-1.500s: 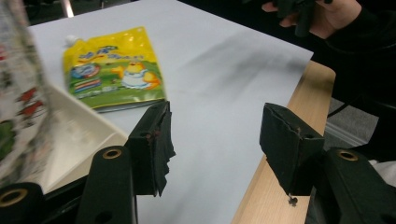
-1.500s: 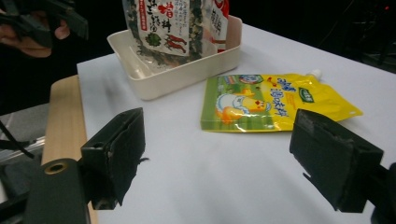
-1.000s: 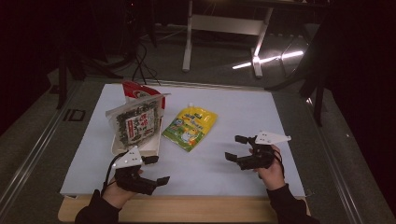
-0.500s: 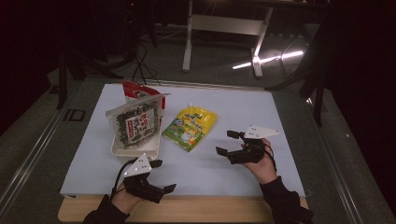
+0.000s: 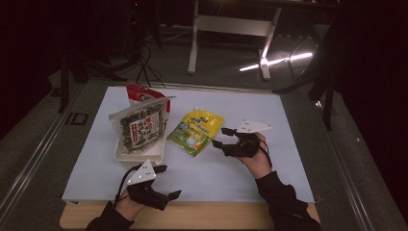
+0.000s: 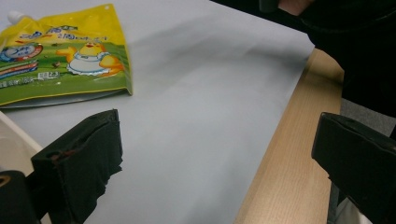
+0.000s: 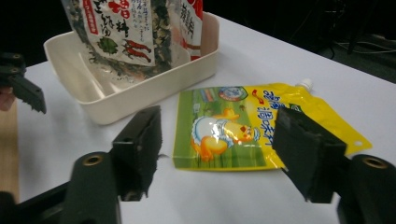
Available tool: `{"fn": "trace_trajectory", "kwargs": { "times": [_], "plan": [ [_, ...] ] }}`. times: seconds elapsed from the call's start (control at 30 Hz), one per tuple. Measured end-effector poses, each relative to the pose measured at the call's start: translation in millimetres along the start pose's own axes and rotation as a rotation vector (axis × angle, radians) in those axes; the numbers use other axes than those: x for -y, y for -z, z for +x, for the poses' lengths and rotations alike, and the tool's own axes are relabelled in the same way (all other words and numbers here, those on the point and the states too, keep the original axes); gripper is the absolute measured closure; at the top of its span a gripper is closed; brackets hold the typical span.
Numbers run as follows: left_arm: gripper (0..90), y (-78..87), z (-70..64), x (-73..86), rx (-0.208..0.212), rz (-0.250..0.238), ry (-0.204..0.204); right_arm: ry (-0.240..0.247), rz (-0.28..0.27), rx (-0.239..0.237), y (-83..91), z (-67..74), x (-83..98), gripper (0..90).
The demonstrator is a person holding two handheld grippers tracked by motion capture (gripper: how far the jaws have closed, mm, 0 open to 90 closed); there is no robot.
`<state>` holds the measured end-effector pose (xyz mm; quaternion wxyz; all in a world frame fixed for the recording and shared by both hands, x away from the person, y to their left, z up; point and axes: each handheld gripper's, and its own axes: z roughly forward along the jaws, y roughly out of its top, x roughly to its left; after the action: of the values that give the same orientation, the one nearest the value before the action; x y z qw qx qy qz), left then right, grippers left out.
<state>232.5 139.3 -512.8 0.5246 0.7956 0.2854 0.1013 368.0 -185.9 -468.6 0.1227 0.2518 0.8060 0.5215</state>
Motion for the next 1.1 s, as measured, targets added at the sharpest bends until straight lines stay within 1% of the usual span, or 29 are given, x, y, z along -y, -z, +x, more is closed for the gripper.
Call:
{"fn": "trace_trajectory", "kwargs": {
  "times": [0.1,0.13,0.27,0.33,0.4,0.47,0.57,0.73,0.8,0.87,0.9,0.97,1.1],
  "plan": [
    [2.8,-0.1,-0.2,0.1,-0.004,0.0,-0.001,-0.002,-0.003,0.009,-2.2,-0.9,-1.1,34.4],
    [2.8,-0.2,-0.4,0.1,0.0,0.0,-0.002,-0.014,-0.013,0.008,-8.0,-3.9,-3.6,34.4],
    [2.8,-0.6,-0.8,-0.4,0.005,-0.003,-0.001,-0.013,-0.019,0.015,-19.5,-6.8,-6.7,34.7],
    [2.8,-0.2,-1.7,-0.2,0.002,0.0,-0.01,-0.007,-0.016,0.014,-25.2,-7.9,-7.6,35.1],
    [2.8,0.4,-2.5,0.2,0.0,-0.001,-0.014,-0.012,-0.022,0.006,-29.8,-8.9,-8.8,35.3],
    [2.8,1.2,-2.6,0.2,0.0,-0.005,-0.017,-0.013,-0.026,0.01,-34.8,-9.6,-10.7,35.3],
    [2.8,2.2,-2.2,0.0,0.002,-0.009,-0.017,-0.012,-0.02,0.014,-43.8,-11.7,-15.1,36.8],
    [2.8,2.8,-2.4,1.2,0.001,-0.009,-0.028,-0.023,-0.006,0.01,-61.4,-16.4,-22.7,41.2],
    [2.8,3.1,-1.9,1.9,0.002,-0.01,-0.028,-0.025,0.002,0.003,-69.4,-18.8,-25.8,47.7],
    [2.8,2.9,-1.7,3.1,0.004,-0.012,-0.023,-0.03,0.006,0.01,-77.9,-21.6,-28.1,52.1],
    [2.8,3.0,-1.4,3.5,0.005,-0.01,-0.025,-0.035,0.016,0.003,-82.4,-23.5,-29.1,55.9],
    [2.7,2.7,-1.1,4.1,0.004,-0.007,-0.026,-0.039,0.028,0.016,-91.7,-27.3,-30.7,59.5],
    [2.8,2.2,-2.0,4.1,0.002,-0.01,-0.029,-0.068,0.044,0.009,-109.1,-37.5,-35.1,71.8]
  ]
}}
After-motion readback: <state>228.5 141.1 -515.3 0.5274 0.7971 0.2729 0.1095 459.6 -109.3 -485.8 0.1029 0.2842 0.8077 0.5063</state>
